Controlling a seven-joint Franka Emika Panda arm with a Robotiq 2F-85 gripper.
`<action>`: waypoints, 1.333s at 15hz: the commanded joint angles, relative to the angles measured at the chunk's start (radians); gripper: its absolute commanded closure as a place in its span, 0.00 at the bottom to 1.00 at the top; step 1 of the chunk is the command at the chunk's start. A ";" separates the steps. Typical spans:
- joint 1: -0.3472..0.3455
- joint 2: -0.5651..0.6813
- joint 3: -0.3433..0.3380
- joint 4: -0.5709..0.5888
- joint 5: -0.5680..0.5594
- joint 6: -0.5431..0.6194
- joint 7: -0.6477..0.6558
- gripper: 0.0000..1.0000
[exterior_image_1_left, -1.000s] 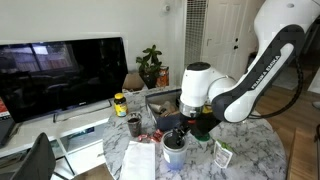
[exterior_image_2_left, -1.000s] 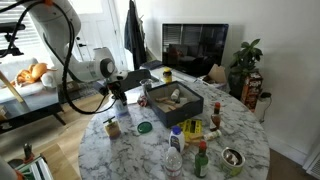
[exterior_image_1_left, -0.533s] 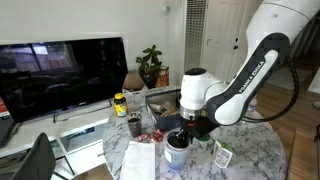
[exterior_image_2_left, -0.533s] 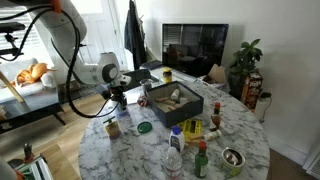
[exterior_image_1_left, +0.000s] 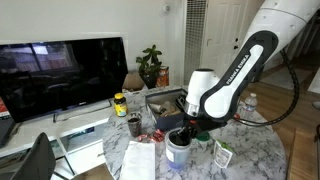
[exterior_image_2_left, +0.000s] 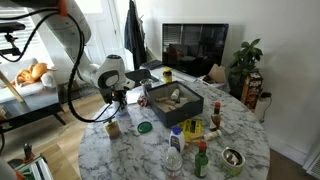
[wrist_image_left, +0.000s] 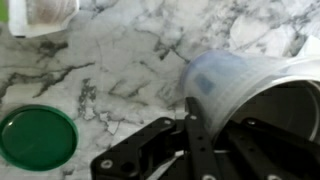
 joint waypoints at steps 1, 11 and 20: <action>-0.234 0.081 0.250 0.004 0.268 0.112 -0.266 0.99; -0.287 0.110 0.192 -0.028 0.268 0.127 -0.351 0.49; 0.034 -0.015 -0.200 -0.100 0.094 -0.009 -0.075 0.00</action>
